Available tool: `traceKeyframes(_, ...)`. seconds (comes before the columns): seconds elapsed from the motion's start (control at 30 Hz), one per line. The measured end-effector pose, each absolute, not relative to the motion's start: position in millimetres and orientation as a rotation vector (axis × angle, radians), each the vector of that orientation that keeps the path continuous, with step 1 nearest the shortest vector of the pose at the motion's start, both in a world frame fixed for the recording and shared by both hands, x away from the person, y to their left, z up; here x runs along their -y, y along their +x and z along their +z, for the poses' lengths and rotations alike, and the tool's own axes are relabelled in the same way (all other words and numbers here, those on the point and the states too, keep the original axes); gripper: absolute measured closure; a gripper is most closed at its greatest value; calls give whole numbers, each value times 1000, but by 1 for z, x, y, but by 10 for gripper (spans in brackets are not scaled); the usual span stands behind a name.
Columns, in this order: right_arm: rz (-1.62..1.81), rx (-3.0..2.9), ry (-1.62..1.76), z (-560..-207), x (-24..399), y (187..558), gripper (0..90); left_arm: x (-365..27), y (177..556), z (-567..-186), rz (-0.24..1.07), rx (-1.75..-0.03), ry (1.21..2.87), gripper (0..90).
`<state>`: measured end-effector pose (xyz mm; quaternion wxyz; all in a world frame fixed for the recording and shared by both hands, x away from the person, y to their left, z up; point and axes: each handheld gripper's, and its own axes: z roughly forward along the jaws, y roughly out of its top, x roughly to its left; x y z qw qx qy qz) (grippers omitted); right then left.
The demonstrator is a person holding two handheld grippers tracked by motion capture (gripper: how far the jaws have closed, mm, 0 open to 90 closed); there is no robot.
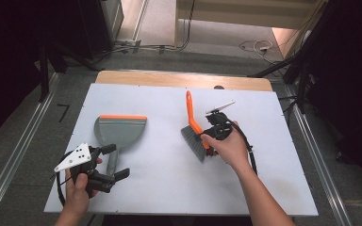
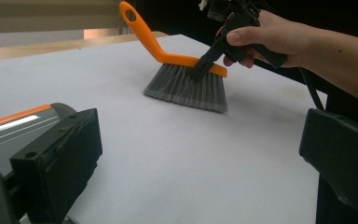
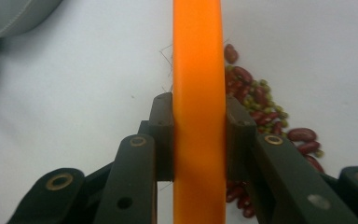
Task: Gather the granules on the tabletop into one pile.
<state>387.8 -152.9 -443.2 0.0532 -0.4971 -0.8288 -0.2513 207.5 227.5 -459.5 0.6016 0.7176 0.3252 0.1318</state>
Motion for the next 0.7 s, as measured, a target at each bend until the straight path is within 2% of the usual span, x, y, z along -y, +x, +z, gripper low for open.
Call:
traceKeyframes(0.17, -787, 2509, -1511, -441, 162, 386, 684, -226, 208, -459, 303, -754, 1665, 1)
traceKeyframes(0.4, -892, 2511, -1520, -420, 181, 376, 684, -226, 207, -459, 302, -753, 1664, 1)
traceKeyframes(0.7, -794, 2624, -1689, -416, 210, 374, 684, -225, 207, -459, 304, -751, 1667, 1)
